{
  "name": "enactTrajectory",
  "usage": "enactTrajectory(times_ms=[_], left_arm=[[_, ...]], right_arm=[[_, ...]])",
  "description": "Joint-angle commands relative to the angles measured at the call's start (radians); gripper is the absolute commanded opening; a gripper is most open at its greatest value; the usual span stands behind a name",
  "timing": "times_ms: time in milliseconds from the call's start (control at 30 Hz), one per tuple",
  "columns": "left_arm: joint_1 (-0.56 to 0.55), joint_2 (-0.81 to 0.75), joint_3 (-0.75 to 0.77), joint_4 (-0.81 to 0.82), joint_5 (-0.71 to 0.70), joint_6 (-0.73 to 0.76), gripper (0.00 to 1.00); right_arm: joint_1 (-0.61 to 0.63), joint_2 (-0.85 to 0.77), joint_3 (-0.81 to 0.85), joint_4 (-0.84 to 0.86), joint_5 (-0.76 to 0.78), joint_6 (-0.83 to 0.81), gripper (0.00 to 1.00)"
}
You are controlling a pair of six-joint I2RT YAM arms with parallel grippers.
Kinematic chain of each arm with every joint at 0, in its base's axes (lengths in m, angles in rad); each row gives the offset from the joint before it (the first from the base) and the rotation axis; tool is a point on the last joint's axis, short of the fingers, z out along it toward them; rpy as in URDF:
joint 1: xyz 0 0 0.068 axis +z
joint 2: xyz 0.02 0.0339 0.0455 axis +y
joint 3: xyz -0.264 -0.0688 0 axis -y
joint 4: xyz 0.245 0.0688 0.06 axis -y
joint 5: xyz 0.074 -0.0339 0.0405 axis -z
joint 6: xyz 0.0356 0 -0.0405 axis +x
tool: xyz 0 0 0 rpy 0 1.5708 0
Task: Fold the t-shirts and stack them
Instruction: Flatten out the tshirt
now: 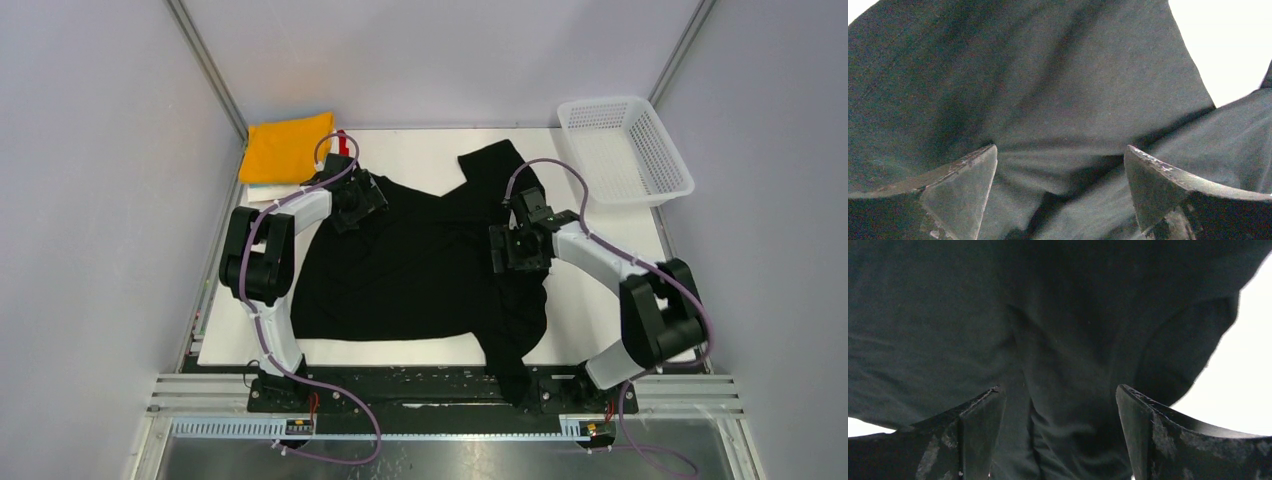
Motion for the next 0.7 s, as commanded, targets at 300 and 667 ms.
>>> enactTrajectory(times_ms=[300,667], left_arm=[[0.009,0.036,0.021,-0.012,0.024,-0.054,0.99],[0.008,0.205,0.27,0.014,0.038,-0.161,0.99]], right_arm=[[-0.111,0.385,0.266,0.045,-0.075,0.228,0.92],[-0.232,0.624,0.611,-0.015,-0.102,0.297,0.96]])
